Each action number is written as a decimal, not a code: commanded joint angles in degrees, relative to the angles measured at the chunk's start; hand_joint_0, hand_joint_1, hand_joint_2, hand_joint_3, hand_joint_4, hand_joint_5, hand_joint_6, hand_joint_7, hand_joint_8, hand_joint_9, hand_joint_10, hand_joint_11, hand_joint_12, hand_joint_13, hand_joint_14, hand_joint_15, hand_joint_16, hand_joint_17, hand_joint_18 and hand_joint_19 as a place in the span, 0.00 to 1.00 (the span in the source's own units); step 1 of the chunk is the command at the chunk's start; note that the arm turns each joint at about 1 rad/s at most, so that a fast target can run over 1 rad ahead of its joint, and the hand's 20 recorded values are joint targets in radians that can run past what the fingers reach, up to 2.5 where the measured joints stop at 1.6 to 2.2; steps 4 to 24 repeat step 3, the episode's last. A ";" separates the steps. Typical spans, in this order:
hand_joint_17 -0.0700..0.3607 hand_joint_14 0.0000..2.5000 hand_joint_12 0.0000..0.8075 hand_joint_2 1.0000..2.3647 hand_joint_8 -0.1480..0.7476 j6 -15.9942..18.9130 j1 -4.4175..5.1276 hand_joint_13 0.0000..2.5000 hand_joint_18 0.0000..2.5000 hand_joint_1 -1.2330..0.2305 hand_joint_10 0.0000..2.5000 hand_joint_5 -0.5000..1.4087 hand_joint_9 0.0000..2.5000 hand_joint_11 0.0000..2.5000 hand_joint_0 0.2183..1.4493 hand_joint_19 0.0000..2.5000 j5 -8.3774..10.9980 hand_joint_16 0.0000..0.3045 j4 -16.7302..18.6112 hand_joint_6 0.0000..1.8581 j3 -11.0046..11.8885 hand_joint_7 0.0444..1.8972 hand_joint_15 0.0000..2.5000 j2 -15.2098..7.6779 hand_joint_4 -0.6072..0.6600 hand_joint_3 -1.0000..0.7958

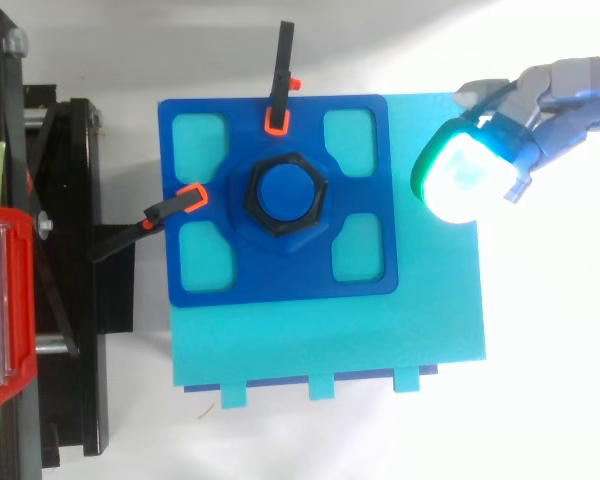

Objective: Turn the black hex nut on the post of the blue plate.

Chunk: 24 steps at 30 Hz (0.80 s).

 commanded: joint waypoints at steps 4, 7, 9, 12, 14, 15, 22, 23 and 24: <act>0.34 0.00 0.23 0.00 0.23 0.00 0.00 0.02 0.00 0.48 0.11 0.22 0.08 0.16 0.27 0.05 0.03 0.11 0.02 0.27 0.00 0.59 0.04 0.01 0.70 0.28; 0.34 0.00 0.23 0.00 0.23 0.00 0.00 0.02 0.00 0.48 0.11 0.22 0.08 0.16 0.27 0.05 0.03 0.11 0.02 0.27 0.00 0.59 0.04 0.01 0.70 0.28; 0.34 0.00 0.23 0.00 0.23 0.00 0.00 0.02 0.00 0.48 0.11 0.22 0.08 0.16 0.27 0.05 0.03 0.11 0.02 0.27 0.00 0.59 0.04 0.01 0.70 0.28; 0.34 0.00 0.23 0.00 0.23 0.00 0.00 0.02 0.00 0.48 0.11 0.22 0.08 0.16 0.27 0.05 0.03 0.11 0.02 0.27 0.00 0.59 0.04 0.01 0.70 0.28; 0.34 0.00 0.23 0.00 0.23 0.00 0.00 0.02 0.00 0.48 0.11 0.22 0.08 0.16 0.27 0.05 0.03 0.11 0.02 0.27 0.00 0.59 0.04 0.01 0.70 0.28; 0.34 0.00 0.23 0.00 0.23 0.00 0.00 0.02 0.00 0.48 0.11 0.22 0.08 0.16 0.27 0.05 0.03 0.11 0.02 0.27 0.00 0.59 0.04 0.01 0.70 0.28; 0.34 0.00 0.23 0.00 0.23 0.00 0.00 0.02 0.00 0.48 0.11 0.22 0.08 0.16 0.27 0.05 0.03 0.11 0.02 0.27 0.00 0.59 0.04 0.01 0.70 0.28; 0.34 0.00 0.23 0.00 0.23 0.00 0.00 0.02 0.00 0.48 0.11 0.22 0.08 0.16 0.27 0.05 0.03 0.11 0.02 0.27 0.00 0.59 0.04 0.01 0.70 0.28; 0.34 0.00 0.23 0.00 0.23 0.00 0.00 0.02 0.00 0.48 0.11 0.22 0.08 0.16 0.27 0.05 0.03 0.11 0.02 0.27 0.00 0.59 0.04 0.01 0.70 0.28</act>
